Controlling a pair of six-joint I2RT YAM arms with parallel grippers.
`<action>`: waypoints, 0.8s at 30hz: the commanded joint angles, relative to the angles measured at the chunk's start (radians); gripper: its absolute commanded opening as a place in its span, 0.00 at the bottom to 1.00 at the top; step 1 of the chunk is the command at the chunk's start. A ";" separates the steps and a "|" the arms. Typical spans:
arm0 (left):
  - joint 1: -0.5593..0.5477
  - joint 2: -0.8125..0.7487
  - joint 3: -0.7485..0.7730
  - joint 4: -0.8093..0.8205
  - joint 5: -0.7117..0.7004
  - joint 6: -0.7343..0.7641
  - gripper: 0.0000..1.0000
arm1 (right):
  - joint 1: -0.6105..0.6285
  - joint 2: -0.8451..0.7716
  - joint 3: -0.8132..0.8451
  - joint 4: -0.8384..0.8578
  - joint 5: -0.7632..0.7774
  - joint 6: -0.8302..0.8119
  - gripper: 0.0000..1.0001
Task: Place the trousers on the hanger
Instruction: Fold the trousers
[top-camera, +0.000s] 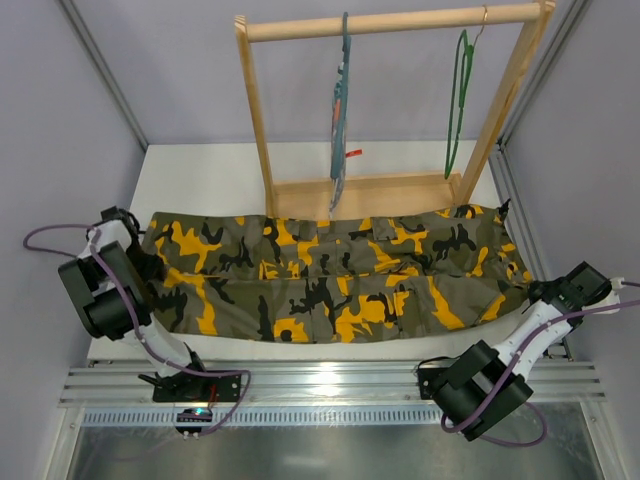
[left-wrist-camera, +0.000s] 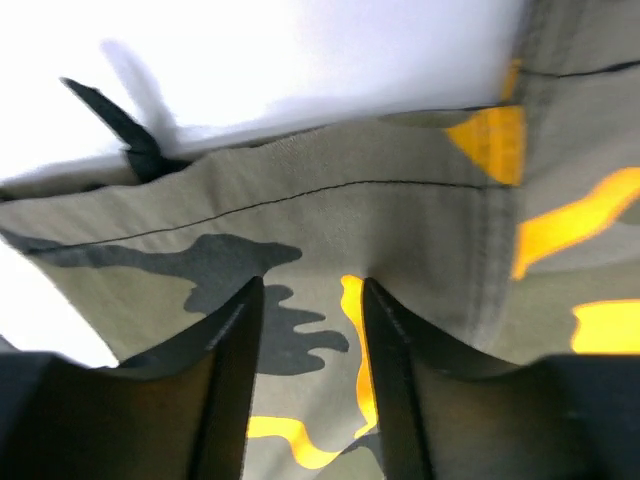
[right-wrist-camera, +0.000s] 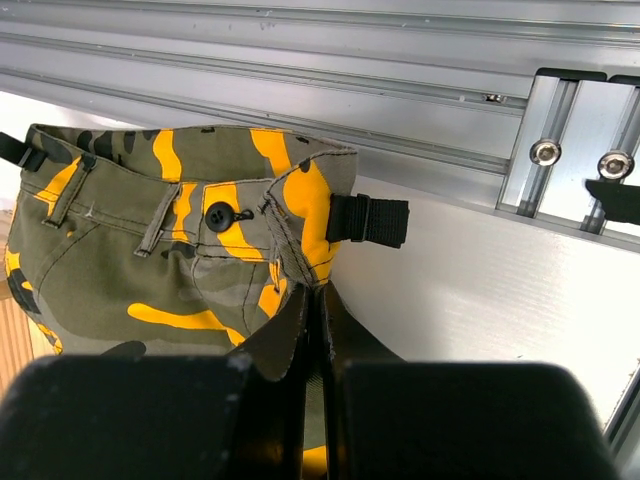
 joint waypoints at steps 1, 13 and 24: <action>0.006 -0.160 0.001 0.044 -0.126 -0.002 0.48 | 0.008 -0.021 0.030 0.024 -0.026 -0.012 0.04; 0.175 -0.362 -0.208 0.001 -0.115 -0.055 0.61 | 0.020 0.017 0.017 0.049 -0.075 -0.007 0.04; 0.220 -0.265 -0.293 0.085 -0.120 -0.051 0.60 | 0.022 0.020 0.014 0.054 -0.068 -0.010 0.04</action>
